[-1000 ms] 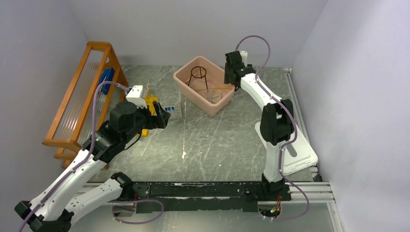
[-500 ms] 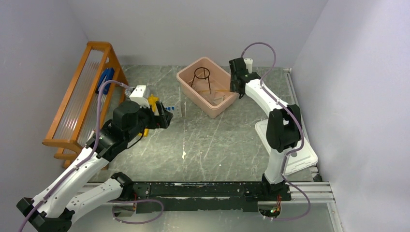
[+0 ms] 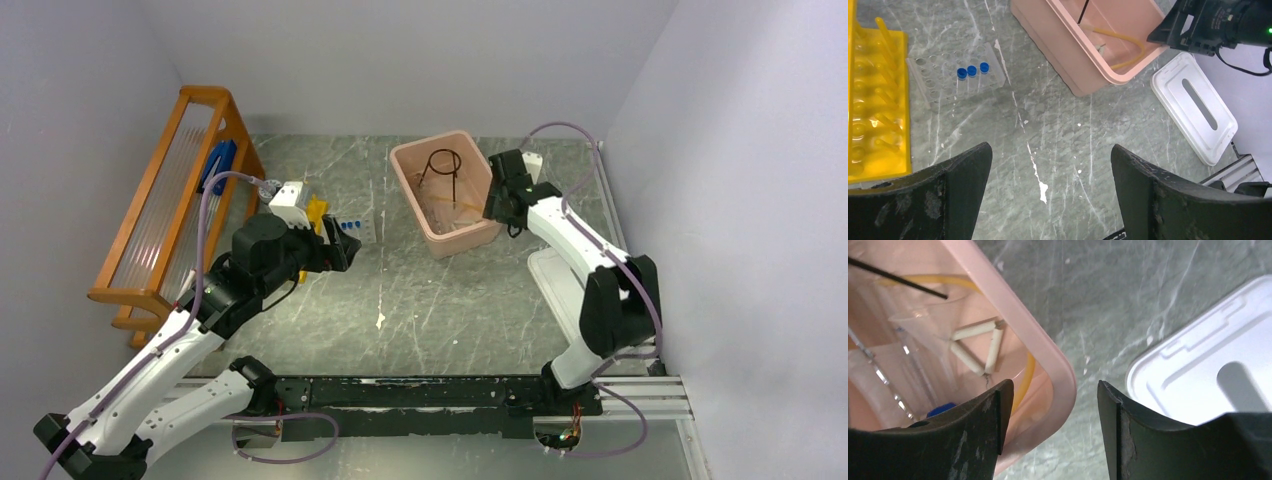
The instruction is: Organize the chemistry lab equipment
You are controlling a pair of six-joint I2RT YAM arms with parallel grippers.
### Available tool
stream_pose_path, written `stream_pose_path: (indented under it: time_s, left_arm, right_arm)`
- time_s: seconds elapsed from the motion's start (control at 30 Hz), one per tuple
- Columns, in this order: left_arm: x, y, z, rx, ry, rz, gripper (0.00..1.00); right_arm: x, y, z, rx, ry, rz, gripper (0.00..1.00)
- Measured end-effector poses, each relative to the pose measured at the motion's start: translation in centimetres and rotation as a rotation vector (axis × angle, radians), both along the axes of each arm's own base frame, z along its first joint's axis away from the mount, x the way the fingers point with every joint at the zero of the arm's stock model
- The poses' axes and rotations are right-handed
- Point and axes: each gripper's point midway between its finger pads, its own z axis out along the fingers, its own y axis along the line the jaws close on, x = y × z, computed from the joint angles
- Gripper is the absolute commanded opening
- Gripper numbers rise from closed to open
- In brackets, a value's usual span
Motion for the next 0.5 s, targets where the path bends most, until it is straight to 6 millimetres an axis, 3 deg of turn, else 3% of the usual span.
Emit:
stream_pose_path:
  time_s: [0.27,0.5]
  left_arm:
    - [-0.5,-0.3,0.0,-0.019,0.001,-0.023,0.92]
    - [-0.8,-0.2,0.5,-0.032,-0.013,-0.031,0.92]
  right_arm:
    - [-5.5,2.6,0.6,0.167,0.000,0.063,0.66]
    - [-7.1,4.0,2.1,0.218,0.009,0.100,0.68]
